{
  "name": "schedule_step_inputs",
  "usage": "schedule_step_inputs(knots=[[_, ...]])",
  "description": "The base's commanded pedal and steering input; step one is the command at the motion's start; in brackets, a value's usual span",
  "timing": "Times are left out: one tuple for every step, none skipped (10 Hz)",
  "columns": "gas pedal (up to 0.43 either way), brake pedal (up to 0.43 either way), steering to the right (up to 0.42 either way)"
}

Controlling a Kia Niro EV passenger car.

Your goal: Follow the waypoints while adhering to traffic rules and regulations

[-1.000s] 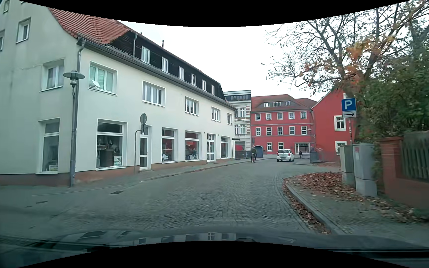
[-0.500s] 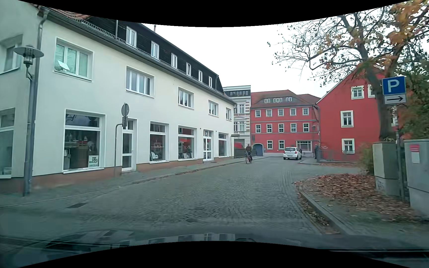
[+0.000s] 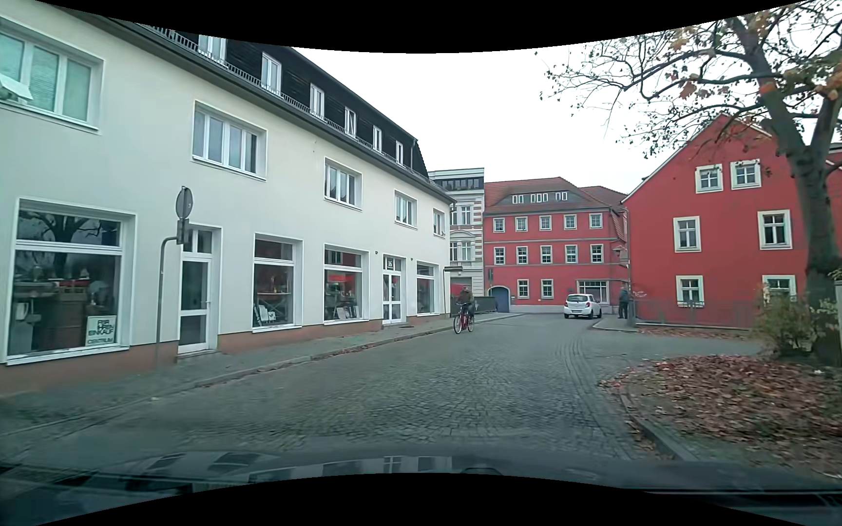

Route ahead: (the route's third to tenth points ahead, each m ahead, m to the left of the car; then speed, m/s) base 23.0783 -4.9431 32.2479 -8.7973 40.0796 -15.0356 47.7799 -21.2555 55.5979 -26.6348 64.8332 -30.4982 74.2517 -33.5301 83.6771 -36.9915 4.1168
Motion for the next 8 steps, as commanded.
schedule_step_inputs(knots=[[0.0, 0.0, 0.068], [0.0, 0.0, 0.069], [0.0, 0.0, 0.069], [0.0, 0.0, 0.073], [0.0, 0.0, 0.073], [0.0, 0.0, 0.075], [0.0, 0.0, 0.076], [0.0, 0.0, 0.078]])
